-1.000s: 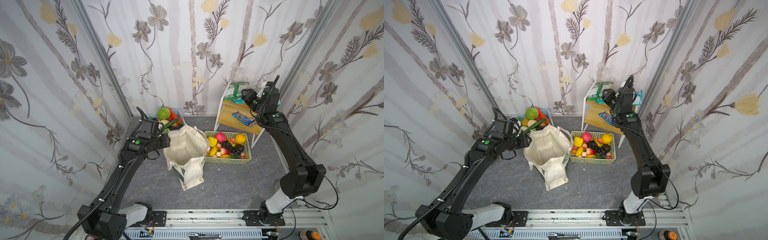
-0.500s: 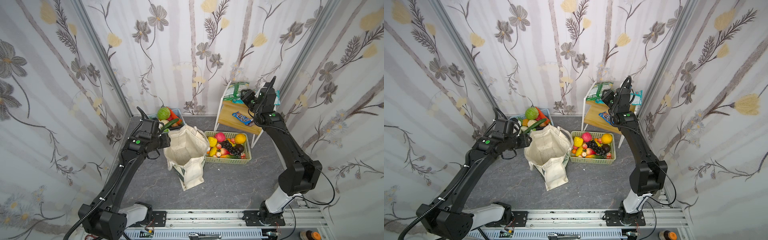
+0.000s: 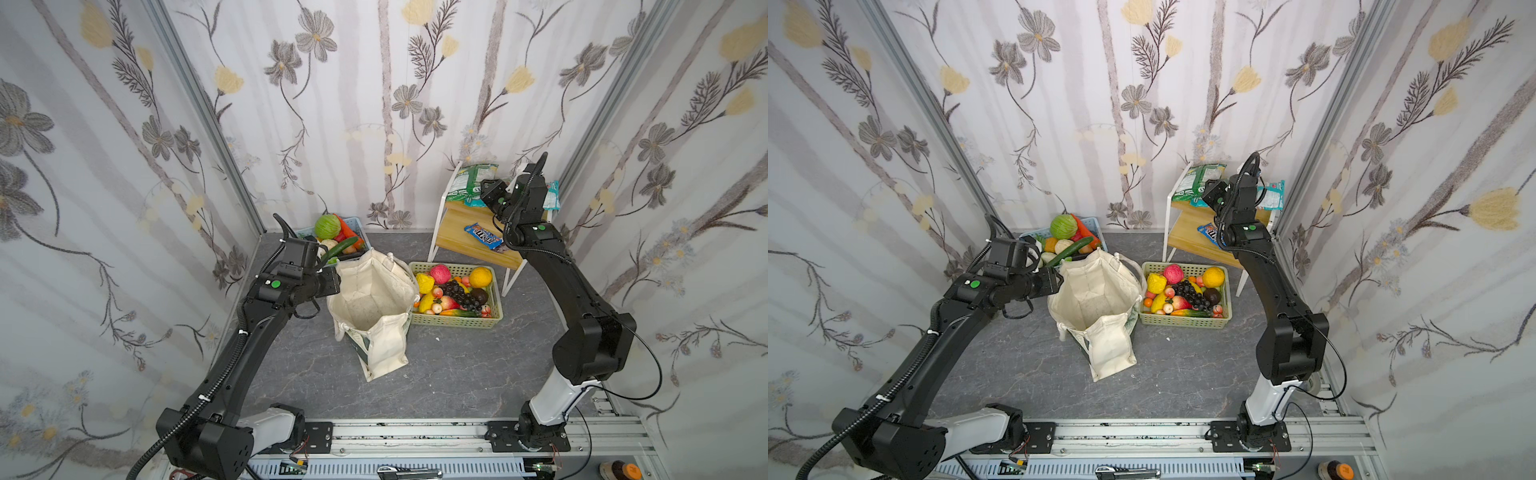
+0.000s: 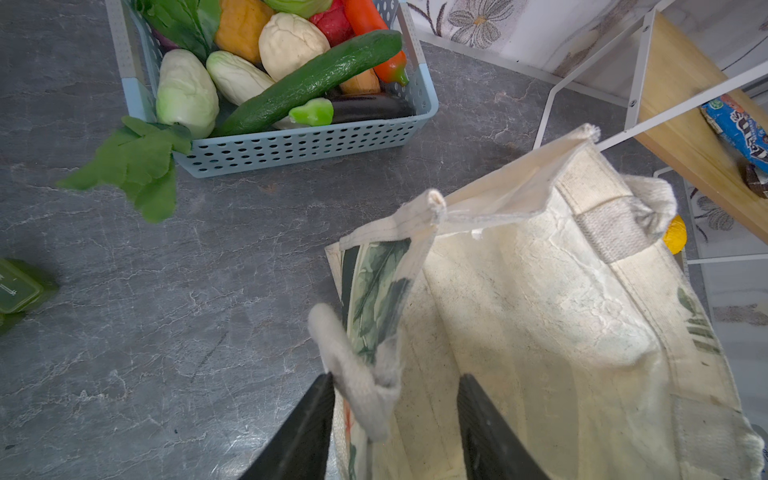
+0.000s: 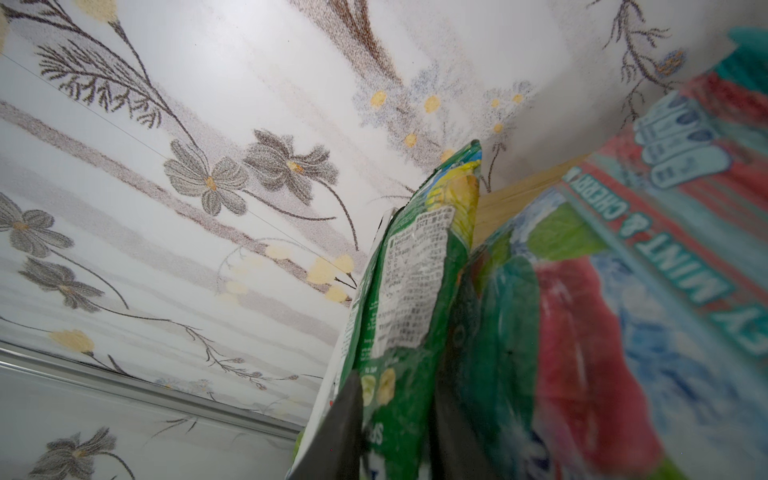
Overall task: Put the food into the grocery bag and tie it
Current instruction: 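Grasp the green chip packet on the shelf with the right gripper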
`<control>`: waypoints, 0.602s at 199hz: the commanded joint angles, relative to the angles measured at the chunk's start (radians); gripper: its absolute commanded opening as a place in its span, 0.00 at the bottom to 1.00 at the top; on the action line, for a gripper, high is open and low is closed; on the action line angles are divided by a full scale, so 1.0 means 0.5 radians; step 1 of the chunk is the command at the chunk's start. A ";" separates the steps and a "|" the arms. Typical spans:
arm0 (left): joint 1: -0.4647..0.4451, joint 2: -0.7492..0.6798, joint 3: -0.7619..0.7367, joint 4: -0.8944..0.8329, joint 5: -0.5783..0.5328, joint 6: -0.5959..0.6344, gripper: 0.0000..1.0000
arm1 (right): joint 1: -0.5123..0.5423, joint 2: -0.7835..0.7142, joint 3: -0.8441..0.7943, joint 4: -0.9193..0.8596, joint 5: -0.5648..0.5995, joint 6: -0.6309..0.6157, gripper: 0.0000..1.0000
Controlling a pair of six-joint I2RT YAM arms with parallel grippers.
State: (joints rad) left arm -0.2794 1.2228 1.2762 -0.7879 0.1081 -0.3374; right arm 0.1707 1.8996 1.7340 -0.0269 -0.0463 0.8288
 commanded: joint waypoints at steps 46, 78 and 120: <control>0.003 -0.014 -0.014 0.017 -0.008 -0.003 0.51 | 0.003 -0.014 -0.057 0.255 -0.067 -0.003 0.06; 0.004 -0.018 -0.014 0.013 -0.004 0.000 0.51 | 0.001 -0.045 -0.083 0.273 -0.073 -0.046 0.00; 0.003 -0.013 -0.021 0.024 0.007 -0.006 0.51 | -0.010 -0.124 -0.139 0.327 -0.076 -0.131 0.00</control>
State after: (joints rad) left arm -0.2794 1.2186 1.2713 -0.7879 0.1078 -0.3374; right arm 0.1680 1.8629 1.6760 0.0582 -0.0792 0.8009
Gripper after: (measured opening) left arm 0.505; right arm 0.048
